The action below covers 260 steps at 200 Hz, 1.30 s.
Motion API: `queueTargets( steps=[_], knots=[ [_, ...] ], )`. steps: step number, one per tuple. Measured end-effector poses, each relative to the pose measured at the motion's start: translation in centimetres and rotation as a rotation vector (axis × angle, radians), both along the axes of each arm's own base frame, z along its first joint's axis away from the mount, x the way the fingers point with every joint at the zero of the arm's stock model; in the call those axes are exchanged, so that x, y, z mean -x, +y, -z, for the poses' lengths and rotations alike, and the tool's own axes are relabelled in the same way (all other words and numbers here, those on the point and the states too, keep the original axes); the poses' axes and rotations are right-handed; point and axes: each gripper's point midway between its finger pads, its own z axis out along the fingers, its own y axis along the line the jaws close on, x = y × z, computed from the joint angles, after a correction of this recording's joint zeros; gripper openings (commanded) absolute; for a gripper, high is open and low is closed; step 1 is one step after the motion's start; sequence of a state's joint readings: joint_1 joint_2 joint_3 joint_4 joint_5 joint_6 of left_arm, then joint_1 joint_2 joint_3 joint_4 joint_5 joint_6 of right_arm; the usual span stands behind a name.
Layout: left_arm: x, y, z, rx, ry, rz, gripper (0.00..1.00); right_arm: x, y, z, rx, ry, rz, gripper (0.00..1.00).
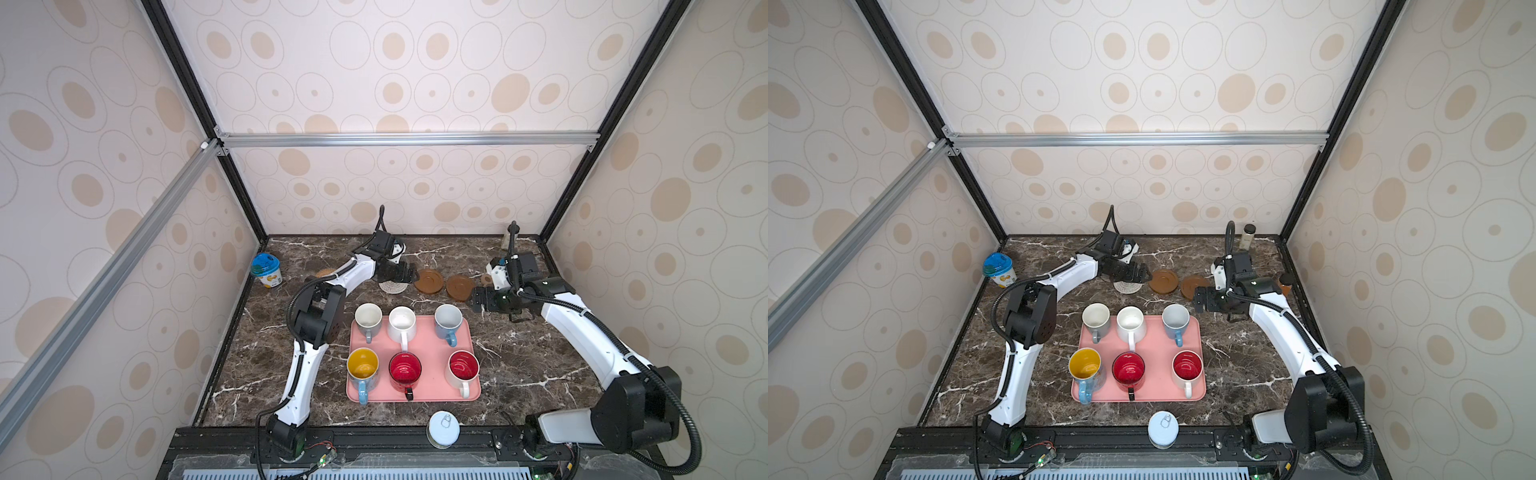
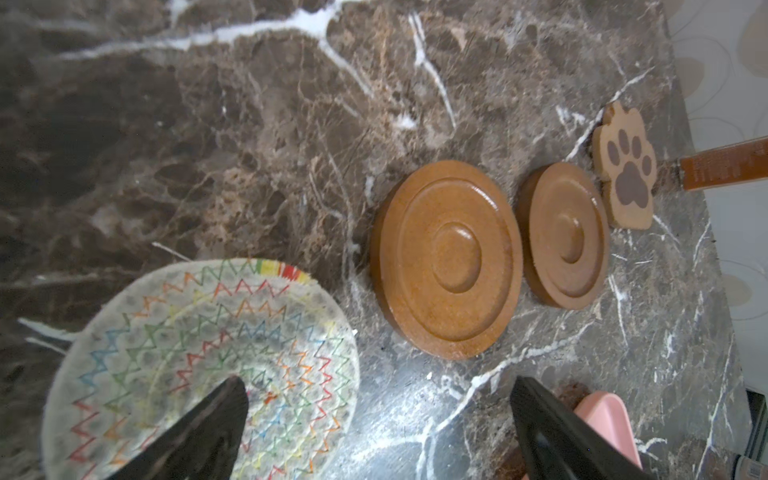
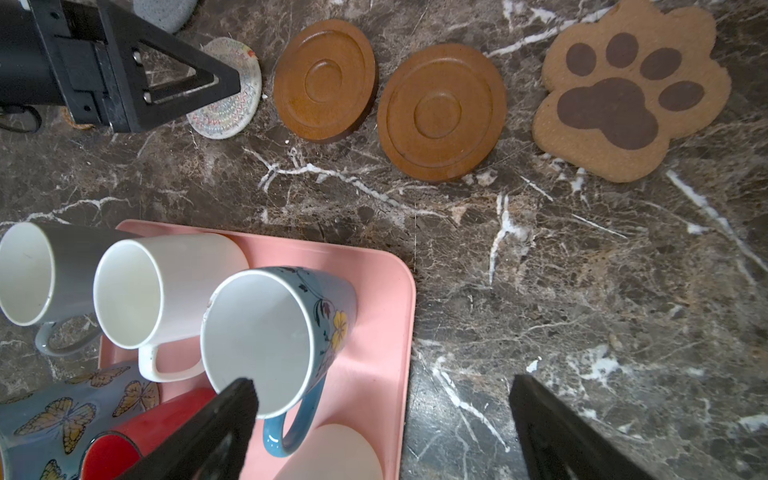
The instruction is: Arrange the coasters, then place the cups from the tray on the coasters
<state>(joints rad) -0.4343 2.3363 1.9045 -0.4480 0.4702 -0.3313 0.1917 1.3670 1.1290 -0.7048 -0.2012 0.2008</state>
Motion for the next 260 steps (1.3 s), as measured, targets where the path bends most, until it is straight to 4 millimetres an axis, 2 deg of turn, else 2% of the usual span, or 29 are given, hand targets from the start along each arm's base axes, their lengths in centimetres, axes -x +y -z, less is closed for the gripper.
queueTargets(
  steps=[18,49,93,126,160,183,260],
  knots=[
    [0.2,0.1,0.8,-0.007,0.015,-0.001,1.0,0.1,-0.1,0.1,0.008,0.003,0.004,0.99],
    [-0.1,0.0,1.0,-0.005,0.003,-0.003,1.0,0.1,-0.3,0.2,0.019,0.007,0.01,0.99],
    [-1.3,-0.2,1.2,0.007,-0.035,-0.027,1.0,0.2,-0.4,0.3,0.027,0.011,0.014,0.99],
    [-3.5,-1.0,1.1,0.041,-0.078,-0.061,1.0,0.3,-0.7,0.3,0.037,0.016,0.023,0.99],
    [-7.2,-2.3,0.8,0.081,-0.145,-0.104,1.0,0.5,-0.8,-0.2,0.035,0.006,0.034,0.99],
    [-8.9,-2.7,0.7,0.105,-0.183,-0.137,1.0,0.6,-0.8,-0.5,0.033,-0.002,0.038,0.99],
    [-10.6,-3.5,0.3,0.195,-0.21,-0.198,1.0,0.7,-0.9,-0.7,0.035,-0.009,0.043,0.99]
  ],
)
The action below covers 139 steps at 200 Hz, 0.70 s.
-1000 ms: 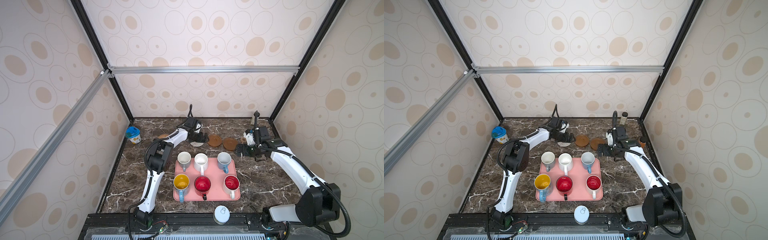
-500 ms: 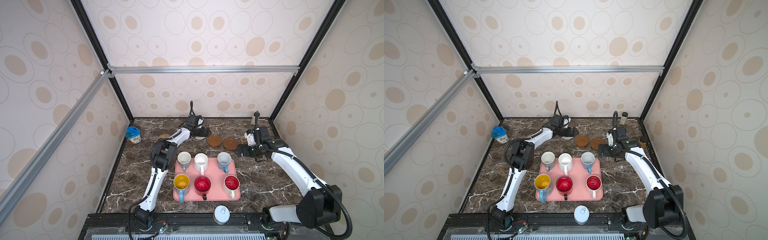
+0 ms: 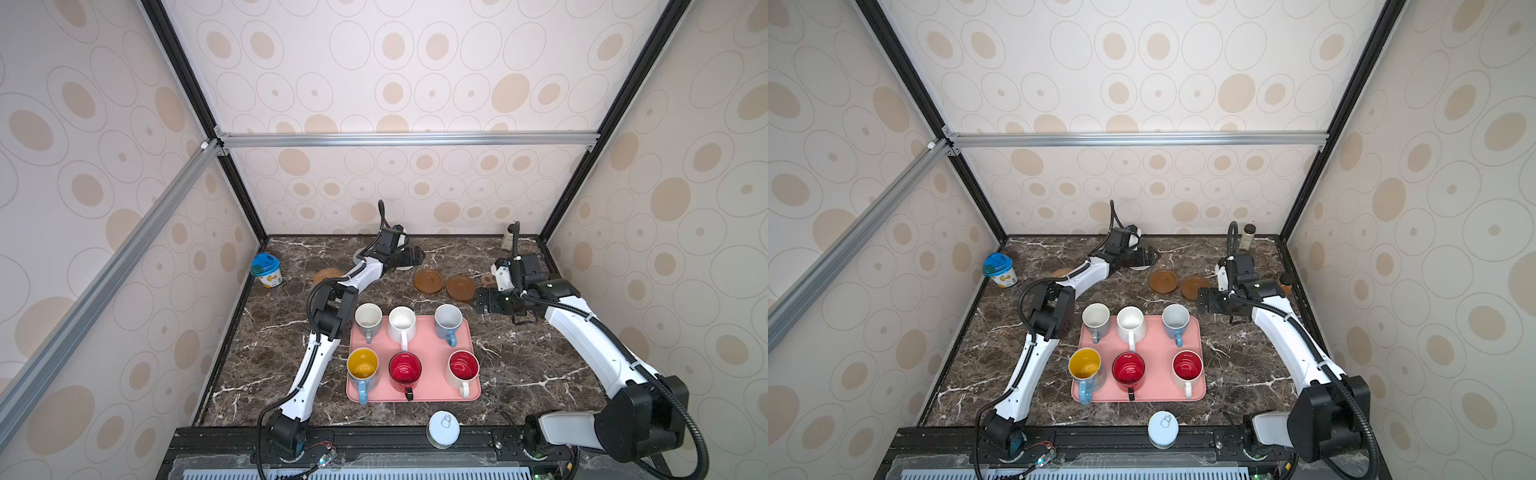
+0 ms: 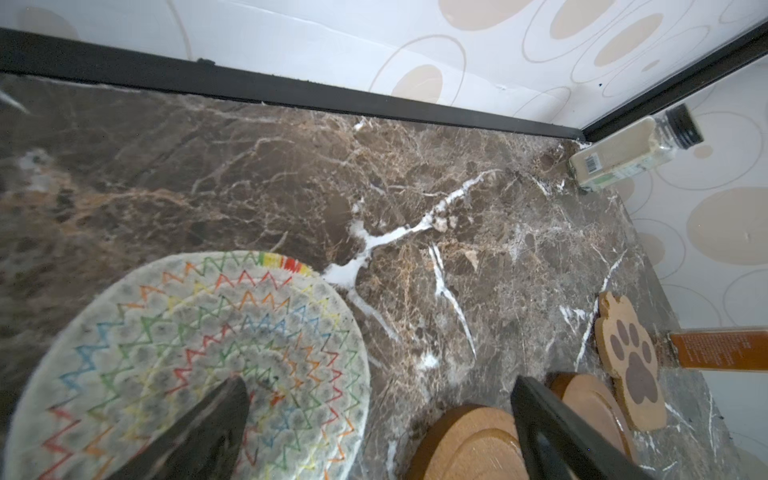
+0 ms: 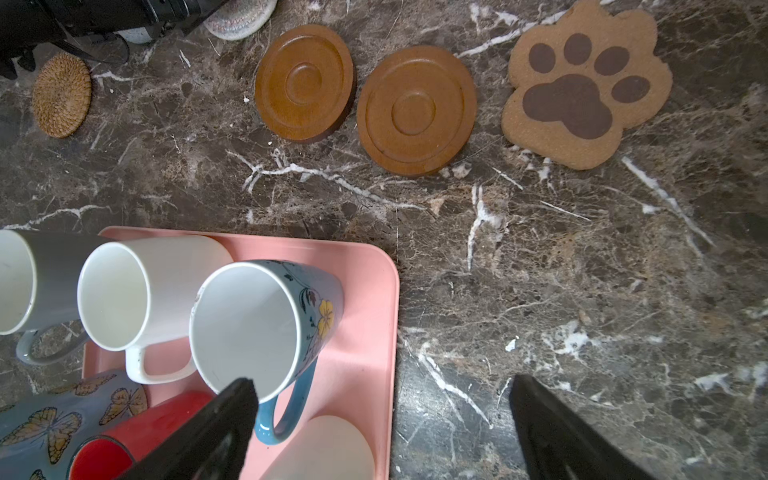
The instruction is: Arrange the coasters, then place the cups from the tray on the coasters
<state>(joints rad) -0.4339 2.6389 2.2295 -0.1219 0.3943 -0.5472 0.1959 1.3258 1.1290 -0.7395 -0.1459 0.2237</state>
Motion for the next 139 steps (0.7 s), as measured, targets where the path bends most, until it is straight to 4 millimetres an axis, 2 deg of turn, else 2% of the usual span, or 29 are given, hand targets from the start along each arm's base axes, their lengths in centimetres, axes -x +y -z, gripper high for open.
queueTargets(
  steps=[139],
  knots=[
    [-0.43,-0.22,-0.51,0.037,-0.002,-0.022,1.0,-0.11,-0.58,-0.05,0.028,-0.008,0.021,0.98]
  ],
)
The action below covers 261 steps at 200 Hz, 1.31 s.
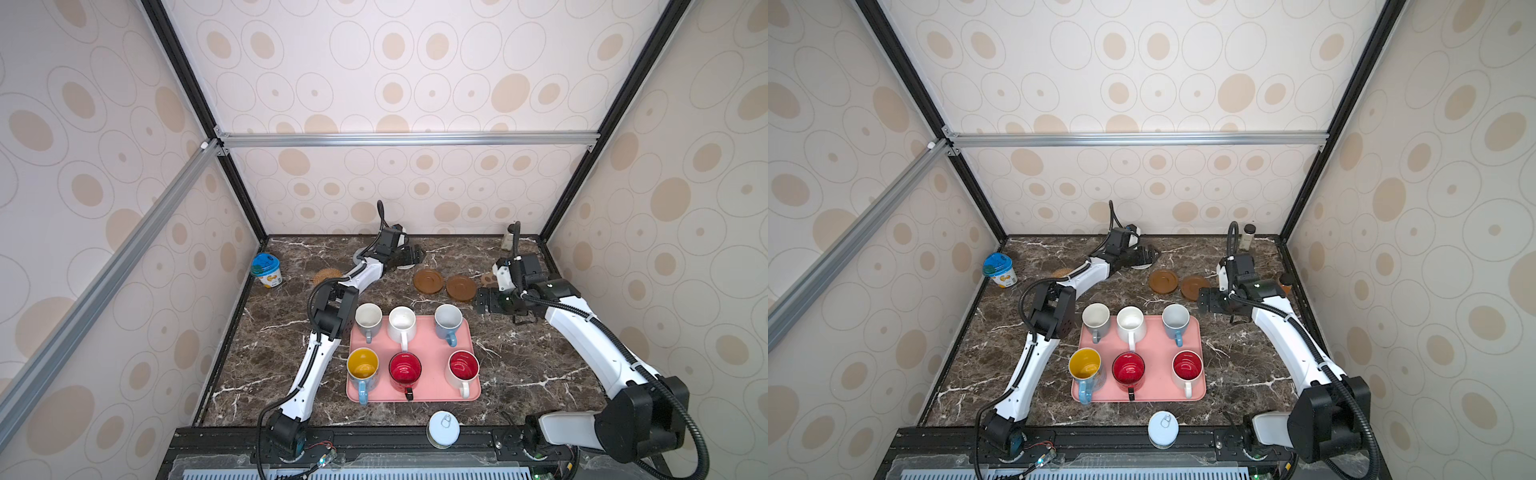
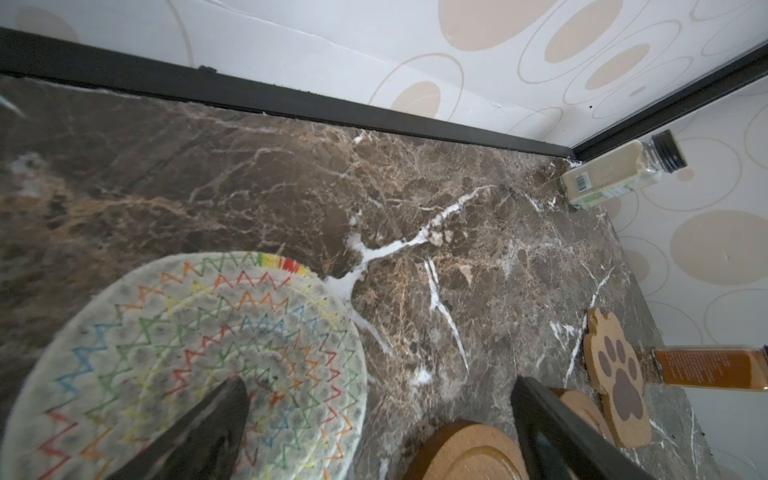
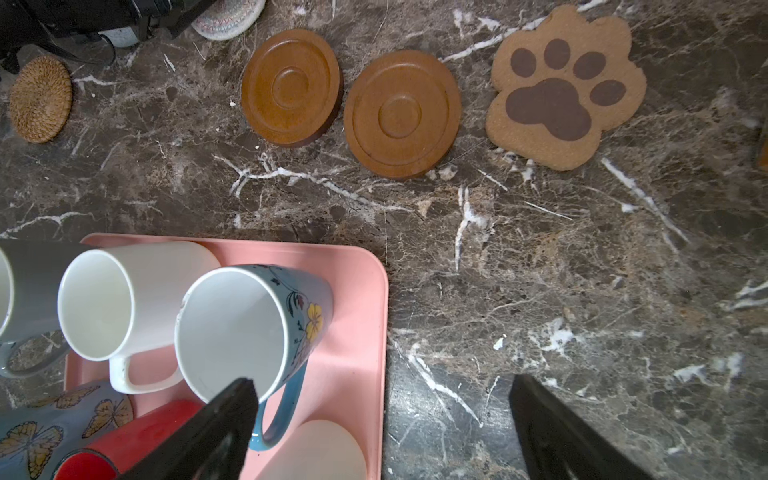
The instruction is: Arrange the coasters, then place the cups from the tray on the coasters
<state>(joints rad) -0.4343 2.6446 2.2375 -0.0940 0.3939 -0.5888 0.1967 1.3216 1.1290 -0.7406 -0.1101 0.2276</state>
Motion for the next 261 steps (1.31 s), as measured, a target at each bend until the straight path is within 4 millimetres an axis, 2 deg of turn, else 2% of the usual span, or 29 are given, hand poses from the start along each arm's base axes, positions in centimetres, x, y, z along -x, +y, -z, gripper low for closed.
queueTargets(
  steps=[30,51,68,91,100,103,125,137,152,172,191,206,226,261],
  knots=[
    [-0.1,-0.1,-0.3,0.006,-0.007,0.003,1.0,0.0,0.0,-0.1,0.001,-0.005,0.001,0.99],
    [-0.1,-0.5,-1.3,0.027,-0.024,0.023,1.0,-0.6,0.1,-0.9,-0.003,-0.023,-0.001,0.99],
    [0.0,-0.6,-3.2,0.042,-0.054,0.037,1.0,-2.1,0.5,-2.1,-0.009,-0.048,-0.006,0.99],
    [0.9,0.0,-7.4,0.044,-0.108,0.05,1.0,-4.9,1.4,-3.1,-0.032,-0.082,-0.017,0.99],
    [1.7,0.9,-9.7,0.036,-0.136,0.041,1.0,-6.0,1.9,-2.9,-0.047,-0.082,-0.026,0.99],
    [1.9,1.1,-9.7,0.032,-0.134,0.04,1.0,-6.4,2.0,-2.9,-0.05,-0.084,-0.028,0.99],
    [4.9,4.0,-15.2,0.036,-0.213,0.008,1.0,-9.3,3.6,-1.9,-0.093,-0.062,-0.057,0.99],
    [6.9,6.1,-17.3,0.046,-0.248,-0.017,1.0,-11.0,4.6,-1.0,-0.119,-0.044,-0.075,0.99],
    [8.5,9.2,-18.6,0.048,-0.276,-0.063,1.0,-12.9,6.1,0.2,-0.151,-0.021,-0.102,0.99],
    [10.0,13.3,-18.1,0.042,-0.267,-0.132,1.0,-14.7,8.3,1.9,-0.196,0.011,-0.143,0.99],
    [11.8,17.0,-14.8,0.016,-0.196,-0.196,1.0,-16.4,10.8,3.4,-0.236,0.034,-0.187,0.99],
    [13.4,19.1,-12.6,-0.007,-0.146,-0.239,1.0,-16.9,12.4,4.4,-0.254,0.051,-0.217,0.98],
    [15.9,20.1,-10.6,-0.022,-0.099,-0.259,1.0,-17.5,15.1,5.7,-0.271,0.074,-0.265,0.99],
    [18.3,20.8,-10.9,0.01,-0.109,-0.282,1.0,-17.8,18.2,7.6,-0.298,0.119,-0.318,0.99]
  ],
)
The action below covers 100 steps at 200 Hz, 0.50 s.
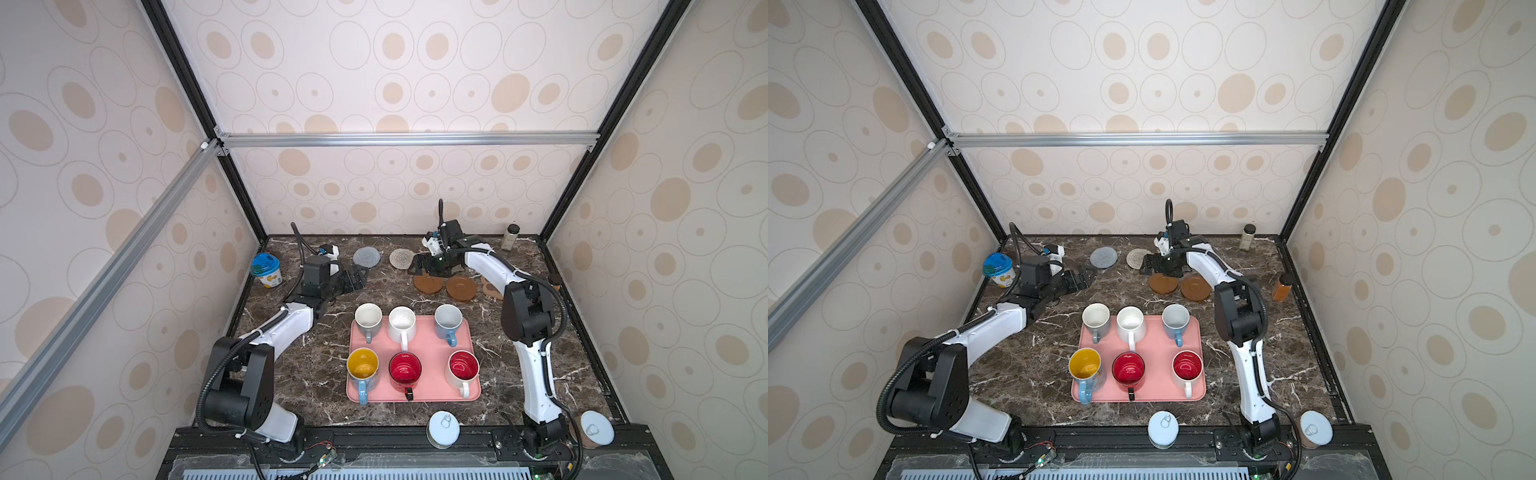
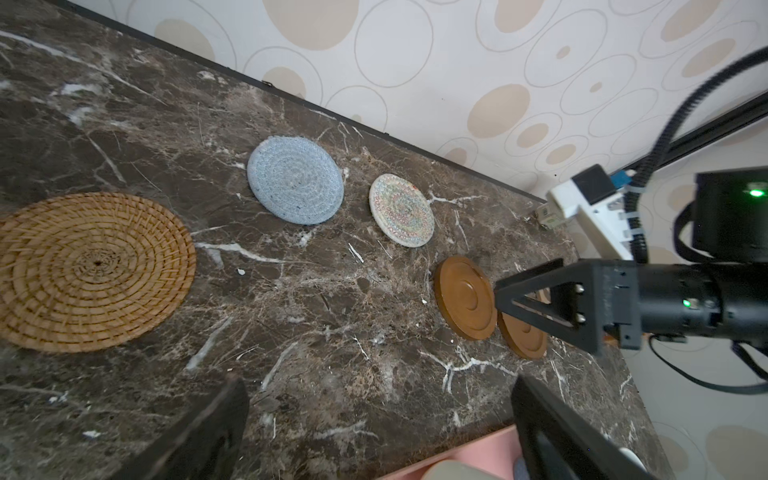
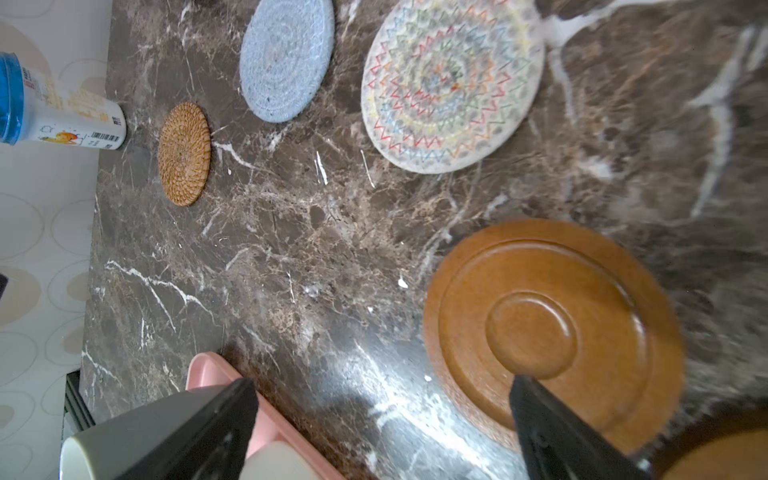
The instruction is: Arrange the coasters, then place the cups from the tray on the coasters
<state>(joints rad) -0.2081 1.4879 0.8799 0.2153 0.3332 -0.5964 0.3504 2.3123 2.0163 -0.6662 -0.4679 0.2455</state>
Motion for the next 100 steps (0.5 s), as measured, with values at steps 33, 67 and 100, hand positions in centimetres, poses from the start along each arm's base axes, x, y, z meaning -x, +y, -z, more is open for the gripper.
queueTargets(
  steps=[33,67,100],
  knots=[
    [0.8,0.5,0.3,0.025,0.004,-0.025,1.0,-0.8,0.6,2.0,-0.017,0.042,-0.001,0.99],
    [1.4,0.8,0.8,0.035,0.017,-0.041,1.0,-0.6,0.3,4.3,-0.001,0.1,0.01,0.99],
    [1.4,0.9,0.7,0.045,0.015,-0.05,1.0,-1.4,-0.3,4.4,0.038,0.089,0.039,0.99]
  ],
)
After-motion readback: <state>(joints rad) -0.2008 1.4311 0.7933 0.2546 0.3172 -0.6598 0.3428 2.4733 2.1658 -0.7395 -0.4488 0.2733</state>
